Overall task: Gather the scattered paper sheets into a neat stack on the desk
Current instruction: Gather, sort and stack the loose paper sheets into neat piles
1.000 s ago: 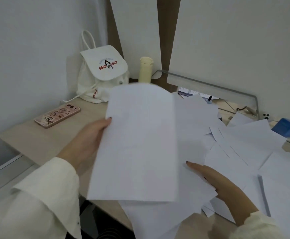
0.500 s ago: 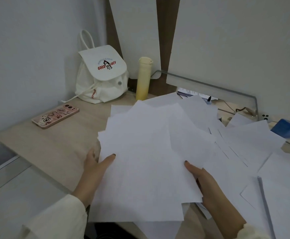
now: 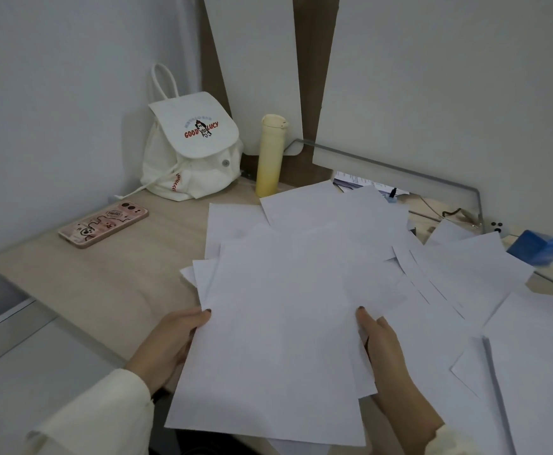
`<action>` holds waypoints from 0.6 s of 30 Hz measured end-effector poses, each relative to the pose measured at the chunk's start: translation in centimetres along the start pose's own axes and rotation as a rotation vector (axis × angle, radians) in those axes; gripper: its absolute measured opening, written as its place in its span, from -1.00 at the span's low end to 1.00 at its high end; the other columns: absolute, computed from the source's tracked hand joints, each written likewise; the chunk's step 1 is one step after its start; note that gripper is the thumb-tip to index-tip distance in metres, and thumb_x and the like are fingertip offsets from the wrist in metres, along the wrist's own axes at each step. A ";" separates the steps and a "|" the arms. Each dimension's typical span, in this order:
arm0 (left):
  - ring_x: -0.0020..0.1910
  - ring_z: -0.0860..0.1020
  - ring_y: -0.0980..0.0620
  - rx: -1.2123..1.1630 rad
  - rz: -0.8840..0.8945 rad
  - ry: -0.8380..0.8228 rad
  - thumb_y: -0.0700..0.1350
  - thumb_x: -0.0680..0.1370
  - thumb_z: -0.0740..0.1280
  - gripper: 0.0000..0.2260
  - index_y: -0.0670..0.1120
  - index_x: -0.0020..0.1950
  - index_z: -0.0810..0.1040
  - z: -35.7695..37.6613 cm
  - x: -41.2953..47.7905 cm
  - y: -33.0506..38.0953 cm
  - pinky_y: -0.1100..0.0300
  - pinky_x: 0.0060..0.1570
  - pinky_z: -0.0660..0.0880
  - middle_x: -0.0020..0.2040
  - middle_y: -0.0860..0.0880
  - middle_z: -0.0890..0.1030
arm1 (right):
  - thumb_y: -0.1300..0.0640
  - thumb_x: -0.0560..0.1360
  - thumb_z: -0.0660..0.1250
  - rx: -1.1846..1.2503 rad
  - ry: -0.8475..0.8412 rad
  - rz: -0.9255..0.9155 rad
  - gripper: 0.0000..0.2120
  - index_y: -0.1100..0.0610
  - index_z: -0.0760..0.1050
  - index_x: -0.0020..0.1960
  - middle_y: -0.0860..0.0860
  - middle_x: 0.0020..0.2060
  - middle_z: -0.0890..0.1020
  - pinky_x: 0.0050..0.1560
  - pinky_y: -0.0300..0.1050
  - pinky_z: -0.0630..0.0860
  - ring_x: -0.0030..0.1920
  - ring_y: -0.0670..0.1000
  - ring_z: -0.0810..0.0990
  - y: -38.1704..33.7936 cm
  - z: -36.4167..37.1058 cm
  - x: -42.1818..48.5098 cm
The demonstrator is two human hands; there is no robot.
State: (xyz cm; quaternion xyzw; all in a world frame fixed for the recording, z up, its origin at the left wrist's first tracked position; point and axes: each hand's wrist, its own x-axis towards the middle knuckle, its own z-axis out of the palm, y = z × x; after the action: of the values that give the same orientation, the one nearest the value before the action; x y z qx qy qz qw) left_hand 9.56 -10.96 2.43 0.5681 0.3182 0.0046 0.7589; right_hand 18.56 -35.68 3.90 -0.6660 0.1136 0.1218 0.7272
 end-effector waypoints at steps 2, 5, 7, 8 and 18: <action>-0.01 0.56 -0.20 -0.046 0.004 0.064 -0.19 0.60 0.19 -0.78 -0.28 0.03 0.58 0.3 0.2 -0.6 0.04 0.04 0.46 0.11 -0.28 0.60 | 0.17 0.60 0.14 -0.036 0.056 -0.069 -0.83 0.12 0.45 -0.12 0.05 -0.23 0.52 -0.22 -0.14 0.43 -0.24 0.03 0.50 0.3 0.2 -0.2; -0.12 0.54 -0.16 -0.103 0.020 0.118 -0.17 0.61 0.16 -0.79 -0.21 -0.05 0.56 0.6 -0.1 -1.2 0.08 -0.07 0.45 0.08 -0.26 0.58 | 0.23 0.59 0.12 0.013 0.065 -0.098 -0.81 0.03 0.45 -0.10 0.04 -0.20 0.52 -0.15 -0.09 0.44 -0.18 0.06 0.50 1.1 0.4 -0.7; -0.07 0.56 -0.18 -0.132 0.013 0.056 -0.13 0.60 0.19 -0.79 -0.21 0.01 0.57 0.8 -0.5 -1.2 0.06 -0.10 0.48 0.05 -0.23 0.60 | 0.27 0.58 0.14 0.046 0.029 -0.045 -0.85 0.09 0.44 -0.03 0.03 -0.19 0.53 -0.18 -0.12 0.47 -0.18 0.04 0.52 1.6 0.4 -1.2; -0.02 0.58 -0.20 -0.137 -0.005 0.000 -0.12 0.59 0.22 -0.79 -0.21 0.05 0.58 0.9 -0.8 -1.1 0.04 -0.08 0.50 0.03 -0.21 0.63 | 0.30 0.57 0.15 0.057 -0.005 -0.004 -0.87 0.14 0.43 -0.06 0.02 -0.27 0.54 -0.29 -0.18 0.49 -0.26 0.01 0.53 1.7 0.5 -1.6; -0.13 0.57 -0.09 -0.037 0.032 -0.030 -0.30 0.57 0.22 -0.84 -0.14 0.07 0.53 -0.5 -0.6 0.4 0.07 -0.22 0.46 -0.13 -0.09 0.65 | 0.34 0.52 0.23 -0.104 -0.152 -0.017 -0.86 0.18 0.53 -0.06 0.13 -0.23 0.64 -0.38 -0.16 0.59 -0.23 0.13 0.60 0.0 -1.5 -0.9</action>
State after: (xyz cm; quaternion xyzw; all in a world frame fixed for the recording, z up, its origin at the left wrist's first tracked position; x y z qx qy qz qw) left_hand 9.02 -10.58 2.99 0.5591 0.2977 0.0141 0.7737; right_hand 17.68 -37.20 4.06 -0.6925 0.0462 0.1716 0.6992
